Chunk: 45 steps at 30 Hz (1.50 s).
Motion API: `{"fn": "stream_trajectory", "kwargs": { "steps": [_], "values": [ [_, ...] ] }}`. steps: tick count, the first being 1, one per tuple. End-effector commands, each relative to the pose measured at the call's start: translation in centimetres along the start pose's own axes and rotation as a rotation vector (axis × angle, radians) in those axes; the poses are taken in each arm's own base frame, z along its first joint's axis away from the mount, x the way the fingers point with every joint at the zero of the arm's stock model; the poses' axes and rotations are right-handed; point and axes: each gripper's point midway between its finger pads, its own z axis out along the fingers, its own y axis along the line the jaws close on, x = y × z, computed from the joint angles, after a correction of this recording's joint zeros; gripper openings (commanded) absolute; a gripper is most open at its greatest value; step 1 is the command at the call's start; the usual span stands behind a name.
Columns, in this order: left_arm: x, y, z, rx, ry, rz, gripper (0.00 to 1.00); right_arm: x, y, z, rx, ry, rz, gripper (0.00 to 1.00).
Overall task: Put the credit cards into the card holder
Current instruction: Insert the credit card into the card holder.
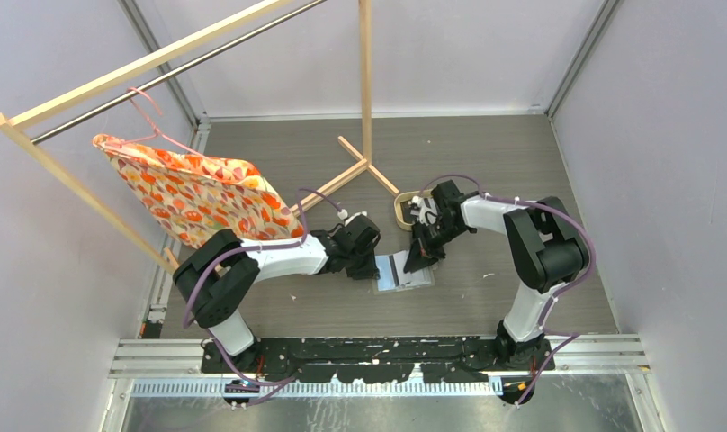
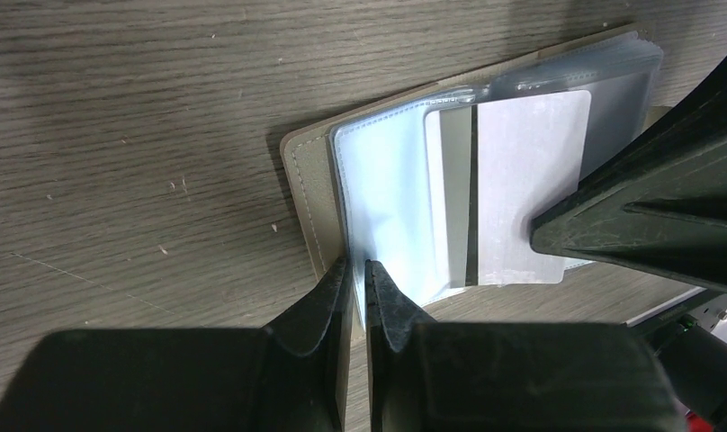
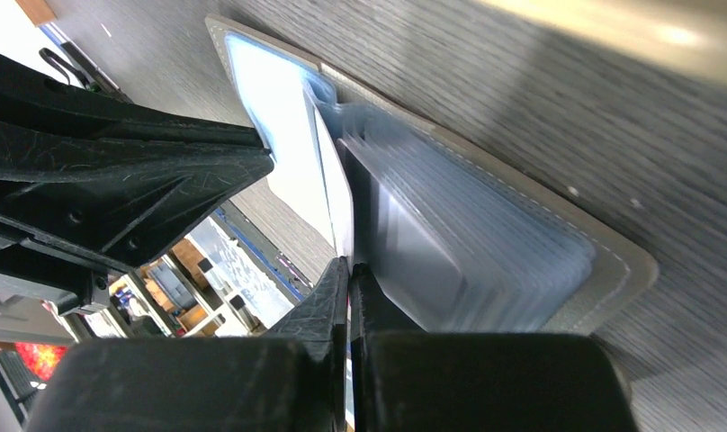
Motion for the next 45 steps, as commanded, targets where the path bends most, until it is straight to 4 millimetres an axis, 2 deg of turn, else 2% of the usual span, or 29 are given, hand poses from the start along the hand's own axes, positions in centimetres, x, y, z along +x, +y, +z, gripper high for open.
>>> {"fn": "stream_trajectory", "kwargs": {
  "steps": [1, 7, 12, 15, 23, 30, 37, 41, 45],
  "values": [
    [1.6, 0.5, 0.9, 0.000, 0.058, 0.022, 0.12, -1.2, -0.5, 0.9, 0.068, -0.029, -0.051, 0.04],
    [1.6, 0.4, 0.9, 0.005, 0.057, 0.024, 0.12, -1.1, -0.3, 1.1, 0.106, -0.012, -0.102, 0.10],
    [1.5, 0.3, 0.8, 0.019, 0.045, 0.021, 0.13, -1.1, -0.1, 0.8, 0.161, 0.006, -0.182, 0.27],
    [1.5, 0.2, 0.7, 0.029, 0.039, 0.023, 0.13, -1.1, -0.1, 0.4, 0.200, 0.006, -0.229, 0.33],
    [1.4, 0.1, 0.6, 0.055, 0.025, 0.025, 0.14, -0.6, 0.3, 0.2, 0.311, 0.029, -0.412, 0.39],
    [1.3, -0.3, 0.4, 0.101, 0.009, 0.020, 0.14, 0.3, 0.7, 0.9, 0.376, 0.087, -0.548, 0.44],
    [1.1, -0.7, 0.0, 0.178, -0.015, -0.004, 0.14, 0.7, 1.0, 1.1, 0.390, 0.131, -0.611, 0.51],
    [1.0, -0.8, -0.2, 0.204, -0.025, -0.007, 0.15, 1.8, 2.2, 0.4, 0.325, 0.200, -0.669, 0.65],
    [1.1, -1.1, -0.2, 0.228, -0.014, -0.004, 0.15, 2.5, 2.7, -0.2, 0.255, 0.234, -0.684, 0.71]
  ]
}}
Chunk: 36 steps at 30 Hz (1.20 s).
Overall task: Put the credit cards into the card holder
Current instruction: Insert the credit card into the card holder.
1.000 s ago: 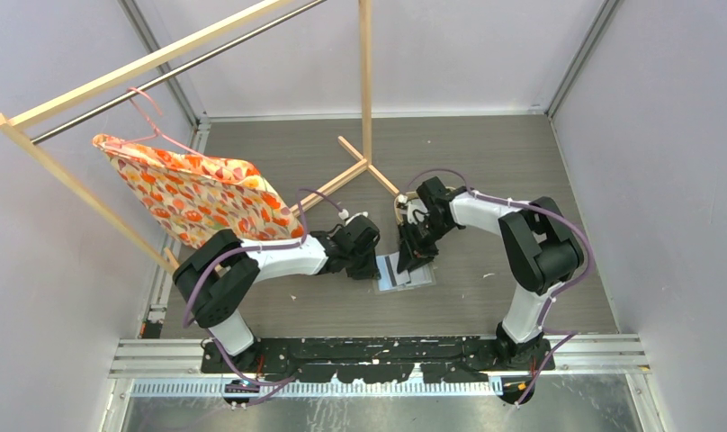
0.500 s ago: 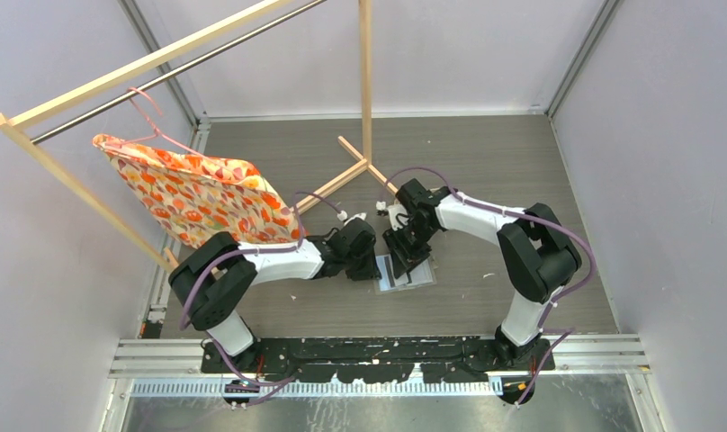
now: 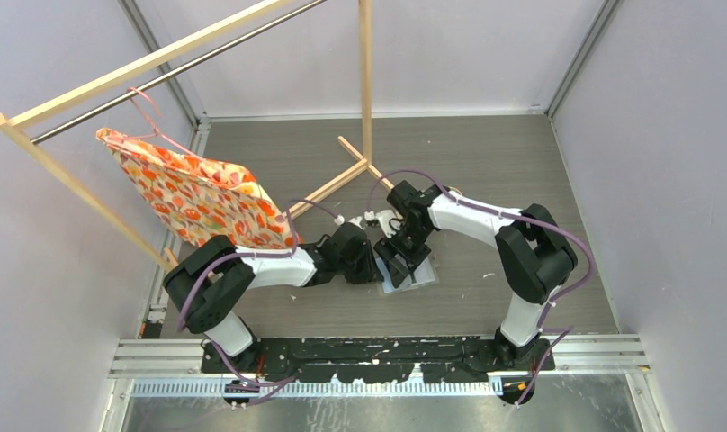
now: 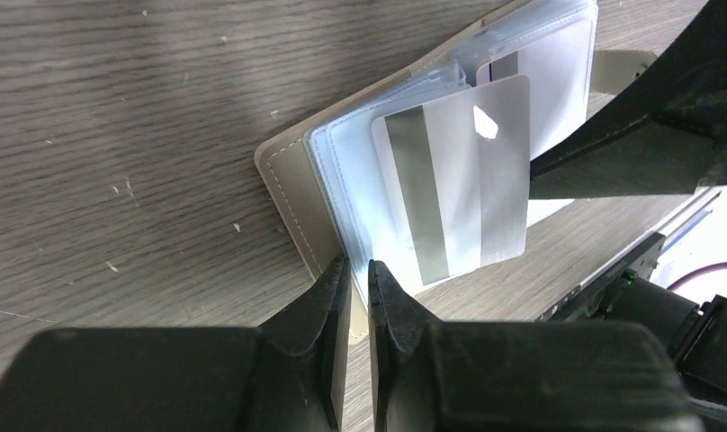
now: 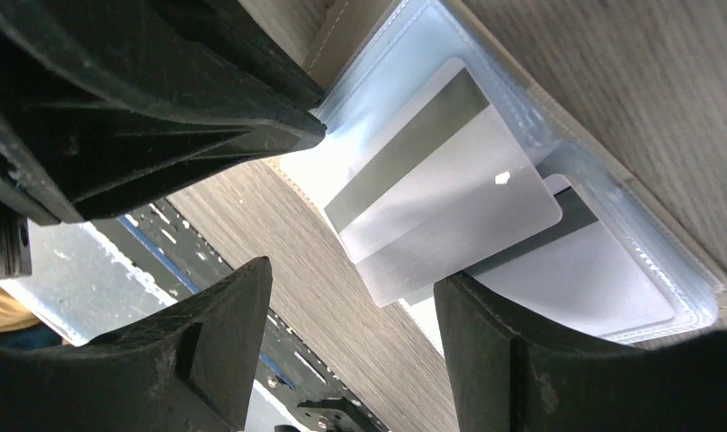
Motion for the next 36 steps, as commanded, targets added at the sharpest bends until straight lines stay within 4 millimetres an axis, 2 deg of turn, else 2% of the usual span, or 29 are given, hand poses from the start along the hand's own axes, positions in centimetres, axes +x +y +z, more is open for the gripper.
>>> {"fn": "stream_trajectory", "kwargs": {
  "steps": [1, 5, 11, 14, 17, 18, 21, 29, 32, 36],
  "values": [
    [0.5, -0.4, -0.1, 0.046, 0.024, 0.006, 0.15, 0.6, 0.5, -0.9, -0.068, 0.032, -0.059, 0.72],
    [0.5, -0.5, -0.1, 0.061, 0.019, 0.002, 0.15, 0.6, -0.1, -1.4, -0.070, 0.022, -0.040, 0.73],
    [0.5, -1.0, -0.2, 0.109, 0.021, 0.009, 0.15, 0.6, 0.3, -2.8, -0.180, -0.028, 0.006, 0.75],
    [0.6, -1.5, -0.2, 0.142, 0.026, 0.018, 0.16, 0.6, 0.5, -2.2, -0.208, -0.015, 0.032, 0.76],
    [0.7, -1.9, -0.3, 0.168, 0.036, 0.031, 0.17, -0.1, -0.2, -1.8, -0.182, -0.027, 0.053, 0.72],
    [0.7, -2.1, -0.4, 0.180, 0.033, 0.035, 0.17, -0.4, -0.4, -1.8, -0.168, -0.044, 0.062, 0.69],
    [0.6, -2.4, -0.5, 0.205, 0.021, 0.040, 0.18, -1.1, -1.1, -1.8, -0.142, -0.077, 0.109, 0.47],
    [0.7, -2.1, -0.2, 0.185, 0.028, 0.034, 0.18, -1.3, -4.2, -2.3, -0.038, -0.130, 0.182, 0.08],
    [0.7, -1.9, -0.1, 0.178, 0.032, 0.033, 0.18, -1.1, -4.9, -1.7, -0.014, -0.108, 0.197, 0.02],
    [0.7, -1.9, 0.0, 0.177, 0.033, 0.033, 0.18, -0.8, -5.6, -0.8, 0.010, -0.088, 0.223, 0.01]
  ]
}}
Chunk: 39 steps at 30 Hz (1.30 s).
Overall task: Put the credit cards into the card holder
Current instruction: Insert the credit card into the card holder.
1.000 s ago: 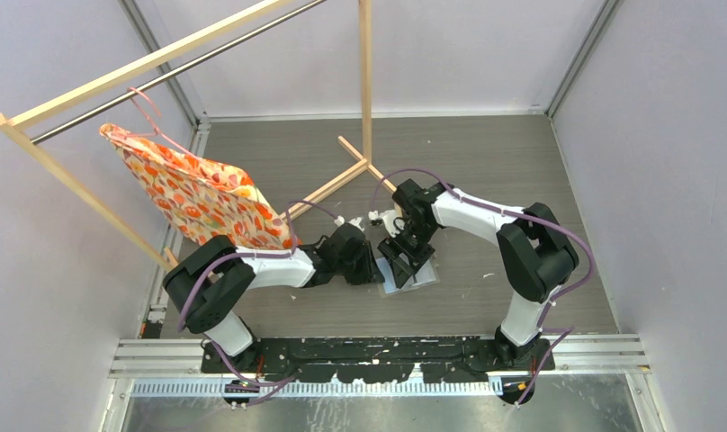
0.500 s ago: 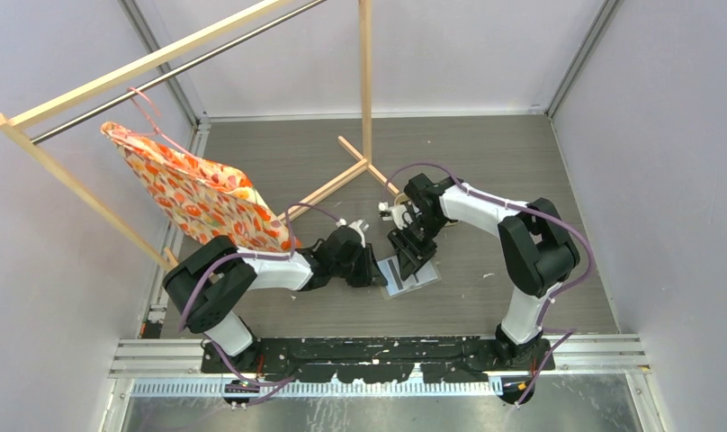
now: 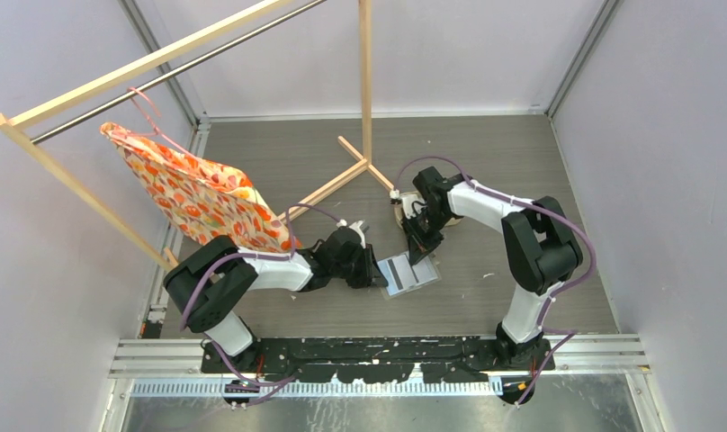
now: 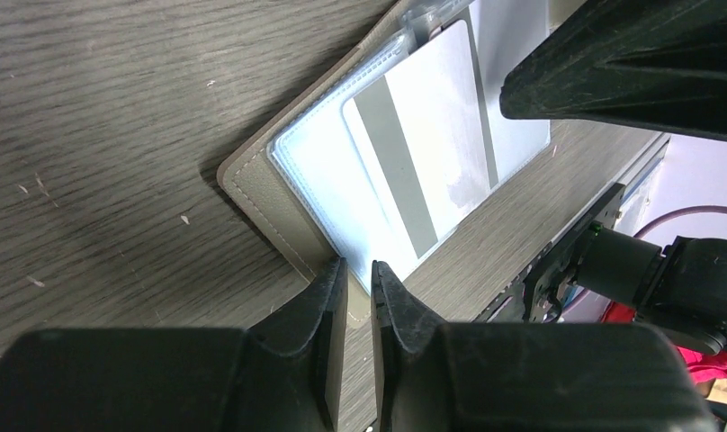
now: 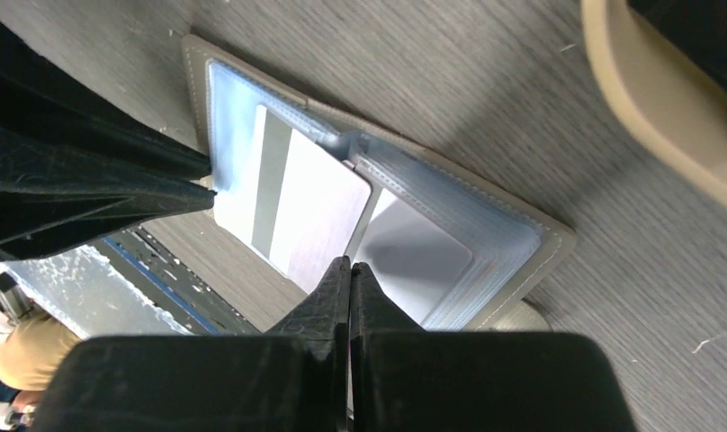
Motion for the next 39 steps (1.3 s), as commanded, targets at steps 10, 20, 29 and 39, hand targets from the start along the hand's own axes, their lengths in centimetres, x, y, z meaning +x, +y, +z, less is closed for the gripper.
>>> {"fn": "stream_trajectory", "kwargs": {
  "steps": [10, 20, 29, 39],
  "values": [
    [-0.5, -1.0, 0.5, 0.039, 0.000, 0.031, 0.17, 0.1, 0.3, 2.8, 0.000, 0.056, 0.024, 0.01],
    [-0.6, -1.6, 0.0, 0.077, -0.013, 0.046, 0.20, -0.9, 1.7, 2.1, -0.053, 0.041, -0.019, 0.01],
    [-1.0, -4.1, -1.8, 0.181, -0.051, 0.106, 0.26, 0.0, 4.1, -5.7, -0.184, -0.066, -0.289, 0.06],
    [-0.6, -6.6, -4.2, 0.056, -0.095, 0.322, 0.35, 0.7, 6.2, -10.5, -0.224, -0.256, -0.442, 0.08]
  ]
}}
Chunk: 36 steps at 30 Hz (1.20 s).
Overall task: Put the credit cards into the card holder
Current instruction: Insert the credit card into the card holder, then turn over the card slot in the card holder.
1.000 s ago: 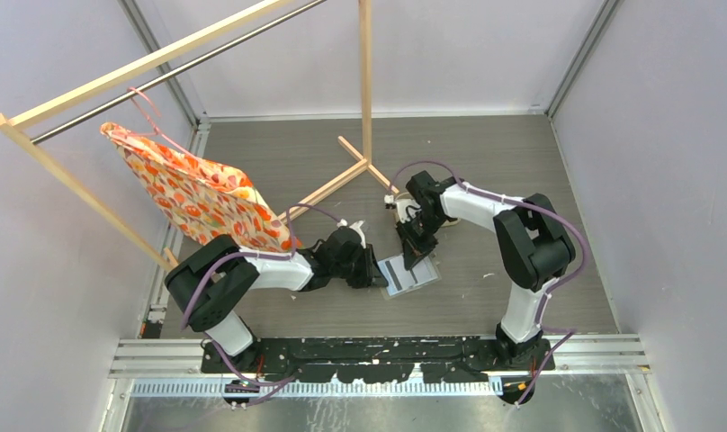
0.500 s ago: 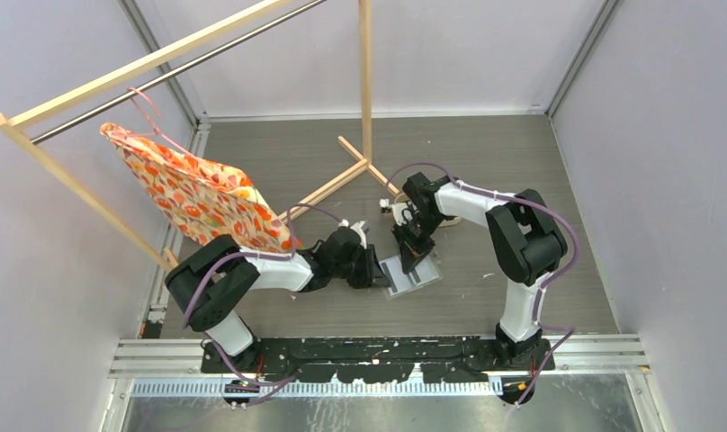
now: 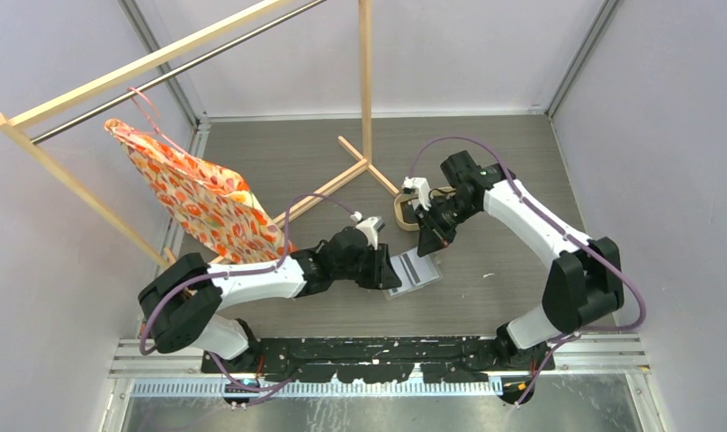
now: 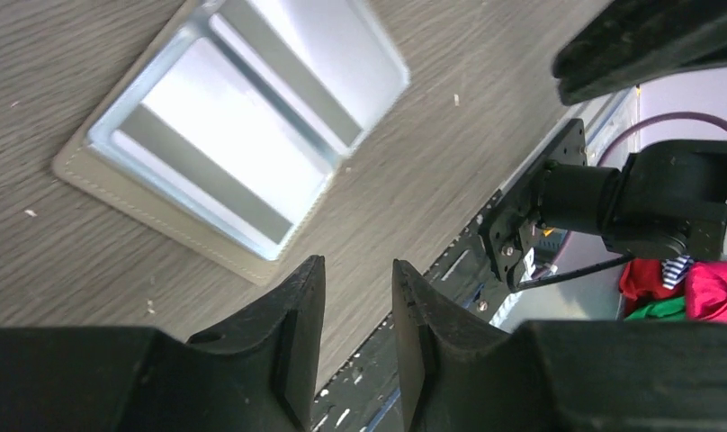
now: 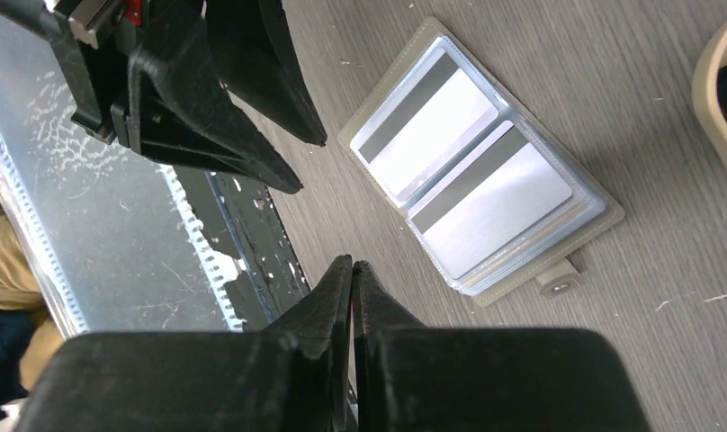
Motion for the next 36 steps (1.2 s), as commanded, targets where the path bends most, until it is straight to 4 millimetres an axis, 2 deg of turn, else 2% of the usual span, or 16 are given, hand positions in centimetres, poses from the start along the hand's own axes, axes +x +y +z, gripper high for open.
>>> {"fn": "stream_trajectory", "kwargs": {
  "steps": [1, 8, 11, 13, 14, 17, 19, 20, 26, 32, 36],
  "values": [
    [-1.5, -1.5, -1.4, -0.057, -0.055, 0.139, 0.36, -0.6, 1.7, -2.3, -0.031, -0.106, -0.093, 0.08],
    [-2.9, -3.3, -2.9, -0.116, -0.124, 0.305, 0.37, -1.6, 2.4, -5.9, 0.053, -0.306, -0.179, 0.08],
    [-4.4, -4.1, -4.4, -0.143, -0.197, 0.381, 0.37, -1.1, 2.4, -5.3, 0.046, -0.352, -0.229, 0.24],
    [-5.5, -4.4, -5.3, -0.144, -0.260, 0.405, 0.38, -0.3, 2.4, -4.3, 0.015, -0.347, -0.262, 0.23],
    [-5.8, -4.3, -5.6, -0.141, -0.288, 0.411, 0.42, -0.1, 2.3, -4.0, 0.002, -0.343, -0.255, 0.22],
    [-6.8, -4.2, -6.4, -0.120, -0.393, 0.401, 0.66, -0.1, 1.6, -3.0, -0.021, -0.329, -0.219, 0.20],
    [-7.0, -4.0, -6.6, -0.097, -0.437, 0.378, 0.92, 0.0, 0.5, -2.2, 0.007, -0.305, -0.191, 0.17],
    [-6.9, -3.4, -6.6, -0.099, -0.446, 0.350, 0.99, 0.1, 0.0, -1.5, 0.021, -0.292, -0.177, 0.16],
    [-5.4, -2.2, -5.6, -0.076, -0.387, 0.253, 0.97, 0.5, -2.3, 2.8, 0.101, -0.122, -0.092, 0.11],
    [-4.4, -2.3, -4.5, 0.031, -0.424, 0.051, 0.79, 1.2, -3.4, 6.7, 0.141, 0.086, 0.037, 0.09],
    [-3.8, -2.3, -3.1, 0.039, -0.386, 0.014, 0.67, 1.5, -3.7, 7.6, 0.144, 0.120, 0.080, 0.08]
  ]
}}
